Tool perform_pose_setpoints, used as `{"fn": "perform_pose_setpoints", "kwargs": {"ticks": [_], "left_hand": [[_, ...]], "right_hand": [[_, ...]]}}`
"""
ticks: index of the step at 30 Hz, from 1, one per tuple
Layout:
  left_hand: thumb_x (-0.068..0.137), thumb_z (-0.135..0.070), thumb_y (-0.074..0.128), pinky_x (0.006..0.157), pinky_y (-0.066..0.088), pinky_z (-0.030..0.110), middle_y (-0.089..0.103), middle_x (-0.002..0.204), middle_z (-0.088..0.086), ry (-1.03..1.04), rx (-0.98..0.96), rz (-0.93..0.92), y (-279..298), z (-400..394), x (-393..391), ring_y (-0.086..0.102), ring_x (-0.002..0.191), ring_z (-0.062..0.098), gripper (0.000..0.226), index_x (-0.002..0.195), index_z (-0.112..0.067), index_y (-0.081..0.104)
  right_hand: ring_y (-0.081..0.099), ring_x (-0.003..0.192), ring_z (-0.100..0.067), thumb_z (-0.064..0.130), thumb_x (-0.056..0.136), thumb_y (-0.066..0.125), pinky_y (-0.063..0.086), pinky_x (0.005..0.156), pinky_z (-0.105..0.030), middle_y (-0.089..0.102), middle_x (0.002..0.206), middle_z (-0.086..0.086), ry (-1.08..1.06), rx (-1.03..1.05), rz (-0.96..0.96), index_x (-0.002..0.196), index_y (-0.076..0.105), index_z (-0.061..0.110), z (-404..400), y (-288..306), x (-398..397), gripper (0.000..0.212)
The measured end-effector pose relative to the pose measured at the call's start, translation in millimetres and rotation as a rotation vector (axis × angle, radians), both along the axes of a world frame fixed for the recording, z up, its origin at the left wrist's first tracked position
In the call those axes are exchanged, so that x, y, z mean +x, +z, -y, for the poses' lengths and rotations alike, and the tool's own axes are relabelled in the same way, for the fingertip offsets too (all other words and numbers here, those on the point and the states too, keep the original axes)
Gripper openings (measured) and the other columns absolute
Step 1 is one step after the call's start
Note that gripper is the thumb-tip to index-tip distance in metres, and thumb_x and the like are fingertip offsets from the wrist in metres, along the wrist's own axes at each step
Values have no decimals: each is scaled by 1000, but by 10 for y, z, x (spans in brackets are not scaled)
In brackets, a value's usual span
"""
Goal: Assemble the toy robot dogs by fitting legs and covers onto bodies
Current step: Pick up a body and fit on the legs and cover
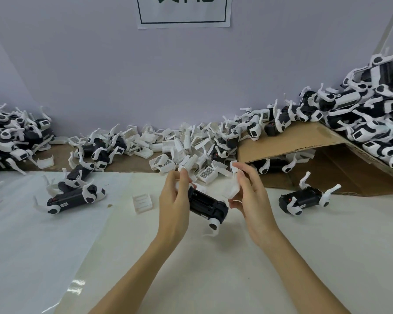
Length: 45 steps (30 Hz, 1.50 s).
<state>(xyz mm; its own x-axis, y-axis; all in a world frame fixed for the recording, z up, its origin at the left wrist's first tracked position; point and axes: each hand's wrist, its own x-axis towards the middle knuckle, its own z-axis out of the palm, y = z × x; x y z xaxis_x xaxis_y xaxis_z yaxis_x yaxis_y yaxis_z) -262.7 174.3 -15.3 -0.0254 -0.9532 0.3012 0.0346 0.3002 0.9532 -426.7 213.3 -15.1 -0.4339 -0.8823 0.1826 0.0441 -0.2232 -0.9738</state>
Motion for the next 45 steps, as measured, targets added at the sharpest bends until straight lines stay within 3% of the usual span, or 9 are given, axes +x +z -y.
{"fn": "perform_pose_setpoints", "kwargs": {"ticks": [7, 9, 11, 14, 19, 25, 33, 38, 45], "left_hand": [[103, -65, 33, 67, 40, 13, 68, 92, -9, -6, -26, 62, -22, 23, 4, 62, 79, -3, 54, 96, -18, 60], [103, -66, 32, 68, 40, 18, 66, 89, -4, -9, -42, 59, -27, 31, 11, 57, 76, 2, 56, 96, -19, 59], [102, -68, 32, 67, 40, 18, 65, 86, -6, -8, -55, 54, -30, 37, 18, 53, 75, 5, 57, 95, -20, 60], [101, -72, 31, 66, 40, 16, 63, 84, -6, -10, -51, 58, -34, 46, 25, 53, 74, 5, 58, 94, -23, 61], [103, -70, 29, 71, 42, 22, 63, 89, 3, -17, -49, 72, -43, 57, 24, 53, 74, 7, 56, 94, -25, 60], [106, -65, 27, 76, 40, 36, 60, 90, 6, -7, -27, 83, -28, 50, 24, 52, 76, 10, 55, 94, -24, 61], [101, -71, 27, 69, 41, 23, 58, 88, -10, -147, -77, 124, 54, -28, 26, 50, 76, 10, 55, 104, -24, 57], [102, -67, 29, 70, 41, 17, 59, 97, -2, -221, -152, 161, 98, -53, 50, 53, 79, 9, 50, 108, -25, 56], [105, -66, 25, 82, 42, 18, 59, 97, -19, -222, -124, 208, 114, -26, 89, 56, 91, 4, 46, 109, -30, 54]], "right_hand": [[64, 78, -11, 50, 105, 56, 56, 78, -29, 62, 91, -12, 115, 7, -106, 126, 64, 49, -24, 34, -21, 23], [69, 87, -13, 58, 86, 76, 56, 91, -32, 69, 92, -4, 204, 62, -79, 131, 56, 56, -32, 34, -41, 49], [72, 104, -14, 47, 74, 88, 55, 97, -31, 76, 109, -1, 253, 54, -126, 136, 50, 58, -43, 22, -66, 73], [73, 109, -13, 33, 81, 88, 59, 91, -28, 76, 119, 5, 241, -9, -180, 133, 57, 51, -56, 25, -62, 64], [67, 108, 1, 74, 72, 73, 54, 80, -18, 68, 121, 16, 84, 44, -370, 125, 68, 44, -62, 37, 28, 62], [72, 108, -12, 37, 87, 85, 58, 88, -29, 76, 113, 7, 99, -73, -267, 129, 58, 28, -57, -2, 30, 51], [50, 106, -8, 80, 77, 61, 48, 84, -20, 52, 109, 9, -88, -54, -874, 118, 63, 29, -129, -80, 248, 66], [50, 109, -17, 81, 89, 38, 41, 97, -38, 57, 116, 10, -40, 57, -938, 123, 51, 27, -138, -79, 308, 66], [46, 130, -11, 68, 91, 54, 35, 109, -35, 51, 142, 15, -20, -12, -1290, 155, 39, 28, -153, -40, 235, 77]]}}
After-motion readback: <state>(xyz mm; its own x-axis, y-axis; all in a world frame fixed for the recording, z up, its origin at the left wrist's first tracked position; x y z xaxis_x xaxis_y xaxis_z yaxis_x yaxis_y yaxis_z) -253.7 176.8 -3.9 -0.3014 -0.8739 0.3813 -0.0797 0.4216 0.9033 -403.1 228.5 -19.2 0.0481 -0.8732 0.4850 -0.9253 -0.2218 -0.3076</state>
